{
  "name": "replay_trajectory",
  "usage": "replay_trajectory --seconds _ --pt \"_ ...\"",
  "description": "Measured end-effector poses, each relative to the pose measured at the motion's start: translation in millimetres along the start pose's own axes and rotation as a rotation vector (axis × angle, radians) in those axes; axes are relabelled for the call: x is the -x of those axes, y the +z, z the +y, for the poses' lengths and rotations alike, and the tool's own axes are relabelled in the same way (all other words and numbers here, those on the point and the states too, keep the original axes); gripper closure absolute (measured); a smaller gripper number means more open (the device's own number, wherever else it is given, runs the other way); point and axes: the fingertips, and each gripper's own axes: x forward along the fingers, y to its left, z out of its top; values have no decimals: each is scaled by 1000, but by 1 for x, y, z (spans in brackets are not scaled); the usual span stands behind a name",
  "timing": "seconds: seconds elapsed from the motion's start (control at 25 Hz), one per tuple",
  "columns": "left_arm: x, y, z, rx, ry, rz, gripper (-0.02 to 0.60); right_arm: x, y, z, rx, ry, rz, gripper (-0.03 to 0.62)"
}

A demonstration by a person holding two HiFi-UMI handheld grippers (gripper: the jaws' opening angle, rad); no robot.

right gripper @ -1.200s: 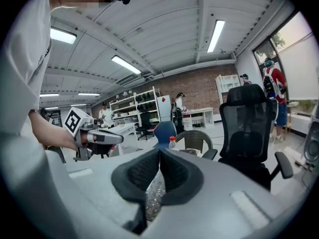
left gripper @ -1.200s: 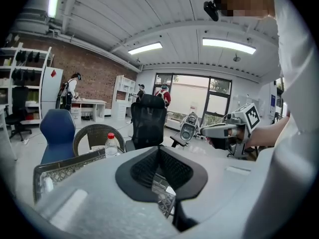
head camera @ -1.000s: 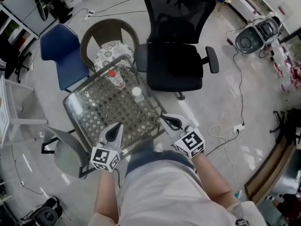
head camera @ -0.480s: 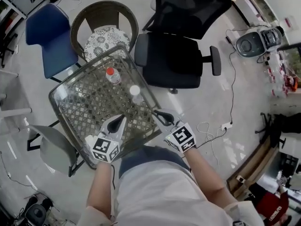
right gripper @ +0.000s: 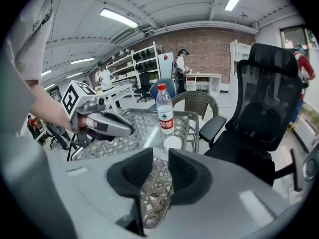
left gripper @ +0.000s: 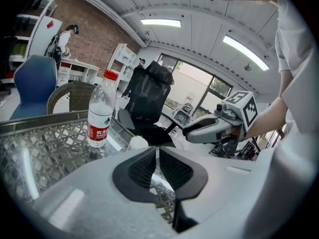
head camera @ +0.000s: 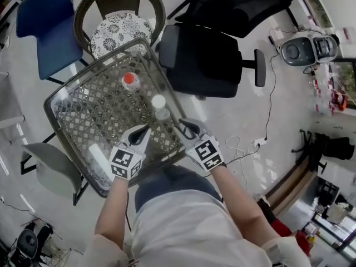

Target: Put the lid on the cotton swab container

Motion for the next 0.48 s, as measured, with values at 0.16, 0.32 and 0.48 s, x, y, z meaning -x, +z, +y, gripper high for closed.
replay_trajectory --seconds 0.16,0.32,0.48 --pt "-15 -12 12 -3 -19 36 575 -15 -14 -2 39 3 60 495" --pt "-27 -16 24 -5 -28 45 575 -29 -28 -3 88 -12 123 487" --pt "-35 -19 36 -12 -26 62 575 -44 -36 -7 83 -29 158 485"
